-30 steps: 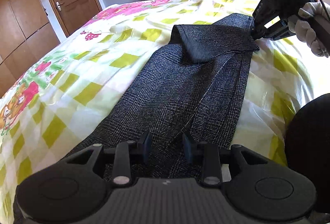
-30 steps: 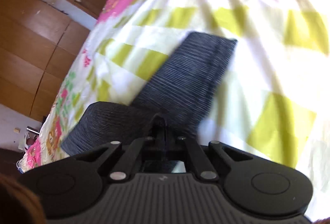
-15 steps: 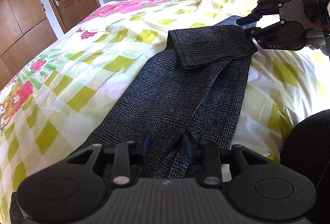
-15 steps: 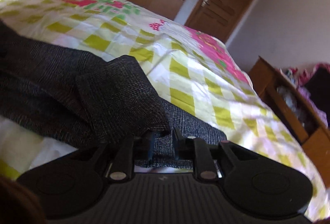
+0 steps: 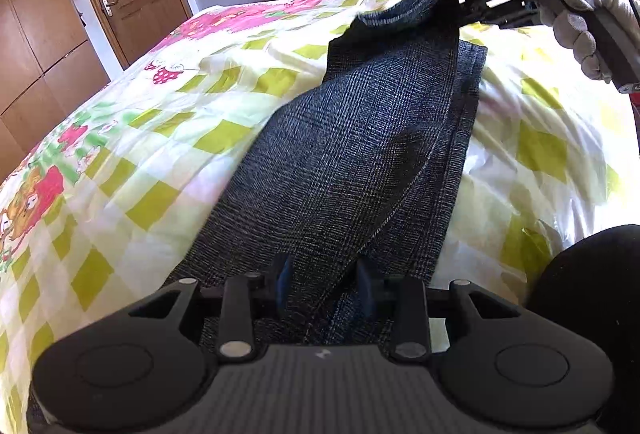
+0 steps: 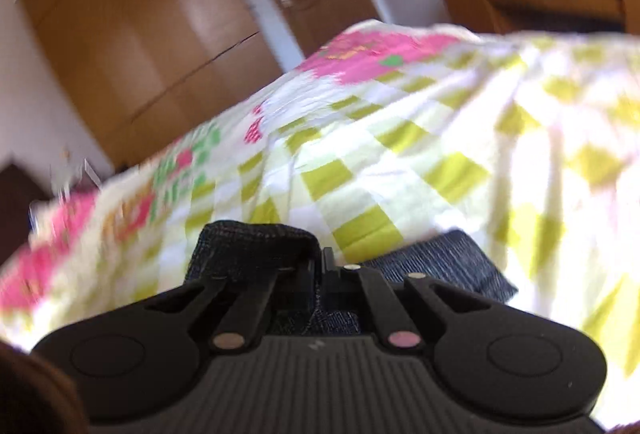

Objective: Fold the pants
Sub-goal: 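Pull the hem away from the waistband with the right gripper, straightening the legs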

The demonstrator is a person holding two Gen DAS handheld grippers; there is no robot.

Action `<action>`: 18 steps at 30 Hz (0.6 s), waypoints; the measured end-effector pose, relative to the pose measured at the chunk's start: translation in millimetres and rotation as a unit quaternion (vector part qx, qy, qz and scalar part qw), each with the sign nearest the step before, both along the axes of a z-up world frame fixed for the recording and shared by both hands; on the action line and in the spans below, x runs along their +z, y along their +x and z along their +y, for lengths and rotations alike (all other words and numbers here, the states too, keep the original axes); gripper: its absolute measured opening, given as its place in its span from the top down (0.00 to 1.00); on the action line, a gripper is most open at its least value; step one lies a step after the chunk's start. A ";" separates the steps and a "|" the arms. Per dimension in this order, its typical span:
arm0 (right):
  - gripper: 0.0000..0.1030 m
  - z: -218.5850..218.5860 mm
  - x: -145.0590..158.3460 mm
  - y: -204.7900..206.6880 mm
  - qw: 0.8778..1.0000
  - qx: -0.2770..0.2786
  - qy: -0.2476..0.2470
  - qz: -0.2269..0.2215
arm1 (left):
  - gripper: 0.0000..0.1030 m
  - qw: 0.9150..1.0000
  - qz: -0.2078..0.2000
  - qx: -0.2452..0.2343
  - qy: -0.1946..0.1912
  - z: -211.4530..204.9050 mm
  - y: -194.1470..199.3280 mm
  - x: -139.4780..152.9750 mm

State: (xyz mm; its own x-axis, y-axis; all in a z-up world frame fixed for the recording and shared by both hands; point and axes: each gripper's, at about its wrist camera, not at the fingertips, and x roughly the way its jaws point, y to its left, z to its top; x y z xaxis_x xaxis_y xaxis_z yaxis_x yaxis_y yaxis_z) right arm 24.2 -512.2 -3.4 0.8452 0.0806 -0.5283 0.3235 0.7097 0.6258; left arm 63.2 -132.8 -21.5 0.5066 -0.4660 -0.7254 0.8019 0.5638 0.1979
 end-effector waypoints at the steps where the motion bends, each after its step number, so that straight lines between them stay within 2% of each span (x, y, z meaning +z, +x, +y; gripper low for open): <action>1: 0.98 -7.2 -14.5 -5.7 0.999 -0.022 0.026 0.020 | 0.54 1.000 0.002 -0.004 0.003 -3.0 -2.1 -2.2; 3: 0.97 -12.1 -36.8 -11.1 0.996 -0.039 0.045 0.059 | 0.54 1.000 0.001 -0.016 0.010 -9.6 -7.2 -7.2; 6: 0.97 -21.4 -52.8 -15.2 0.993 -0.053 0.089 0.061 | 0.54 0.999 -0.003 -0.028 0.025 -17.1 -13.0 -13.4; 9: 0.90 -20.6 -45.1 -7.9 0.994 -0.060 0.066 0.056 | 0.54 0.999 -0.006 -0.032 0.030 -19.3 -12.6 -13.8; 13: 0.89 -18.5 -36.7 4.5 0.995 -0.052 0.044 0.066 | 0.53 0.999 -0.004 -0.025 0.029 -17.6 -10.7 -13.0; 15: 0.90 -20.8 -36.1 7.2 0.995 -0.050 0.051 0.064 | 0.53 0.999 -0.005 -0.025 0.029 -17.4 -11.8 -13.6; 16: 0.96 -21.8 -34.1 6.8 0.995 -0.054 0.047 0.064 | 0.53 0.999 -0.006 -0.026 0.029 -17.7 -12.5 -13.7; 18: 0.96 -21.4 -27.5 5.6 0.996 -0.052 0.040 0.058 | 0.53 0.999 -0.008 -0.028 0.026 -17.0 -13.9 -12.2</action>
